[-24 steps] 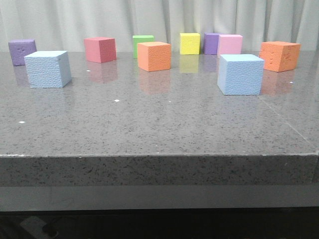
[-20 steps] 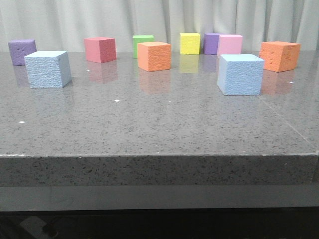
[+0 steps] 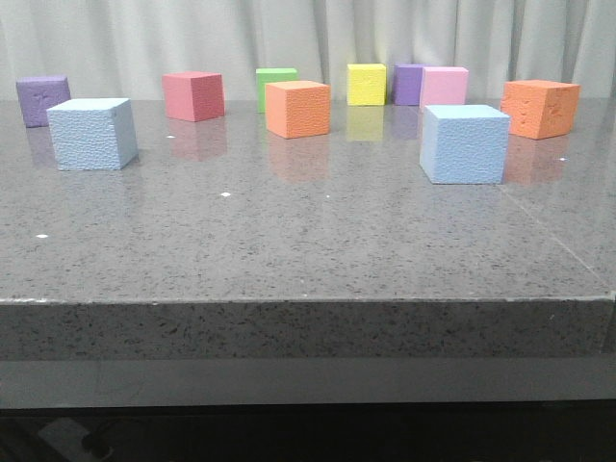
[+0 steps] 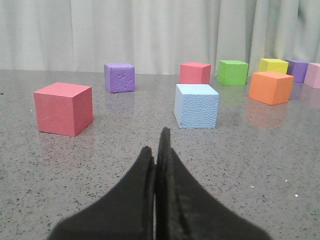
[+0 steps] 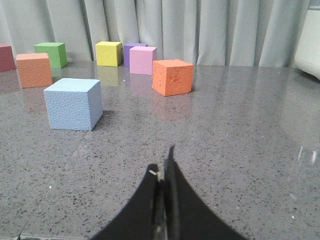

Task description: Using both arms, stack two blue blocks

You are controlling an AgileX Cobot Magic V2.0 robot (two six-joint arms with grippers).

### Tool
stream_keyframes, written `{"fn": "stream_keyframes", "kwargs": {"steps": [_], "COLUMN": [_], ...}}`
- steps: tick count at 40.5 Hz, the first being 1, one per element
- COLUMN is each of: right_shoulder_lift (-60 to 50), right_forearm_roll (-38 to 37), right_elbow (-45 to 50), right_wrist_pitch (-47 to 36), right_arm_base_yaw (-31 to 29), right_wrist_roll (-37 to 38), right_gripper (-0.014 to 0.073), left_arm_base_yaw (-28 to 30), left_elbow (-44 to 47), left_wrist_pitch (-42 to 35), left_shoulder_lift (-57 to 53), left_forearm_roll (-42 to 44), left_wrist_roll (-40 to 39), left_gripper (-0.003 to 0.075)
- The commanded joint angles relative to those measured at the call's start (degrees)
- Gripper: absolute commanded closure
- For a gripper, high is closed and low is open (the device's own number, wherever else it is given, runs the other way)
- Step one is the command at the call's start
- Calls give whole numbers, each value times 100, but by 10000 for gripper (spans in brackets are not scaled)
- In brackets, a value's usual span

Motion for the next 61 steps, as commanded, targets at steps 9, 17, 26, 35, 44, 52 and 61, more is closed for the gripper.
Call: {"fn": "stream_keyframes", "kwargs": {"steps": [9, 17, 26, 35, 44, 52, 61], "right_shoulder_lift": [-101, -101, -34, 991, 2200, 2600, 2639], "right_forearm_roll": [-59, 34, 28, 28, 34, 34, 34], "right_elbow": [-32, -226, -1525, -3091, -3891, -3885, -3885], "right_wrist_pitch": [-701, -884, 557, 2117, 2561, 2499, 2480], "right_arm_base_yaw": [-27, -27, -27, -27, -27, -27, -27], "right_wrist_roll": [-12, -12, -12, -12, -12, -12, -12], "right_gripper": [661, 661, 661, 661, 661, 661, 661], "left_arm_base_yaw": [1, 1, 1, 1, 1, 1, 1], "left_elbow": [7, -310, -1725, -3592, -4214, -4213, -4213], "left_wrist_pitch": [-637, -1145, 358, 2374, 2793, 2793, 2783], "left_shoulder_lift": [-101, -101, 116, 1296, 2167, 2465, 2548], "left_forearm_roll": [-9, -250, -250, -240, -240, -240, -240], "left_wrist_roll": [0, 0, 0, 0, 0, 0, 0], "left_gripper": [741, 741, 741, 741, 741, 741, 741]}}
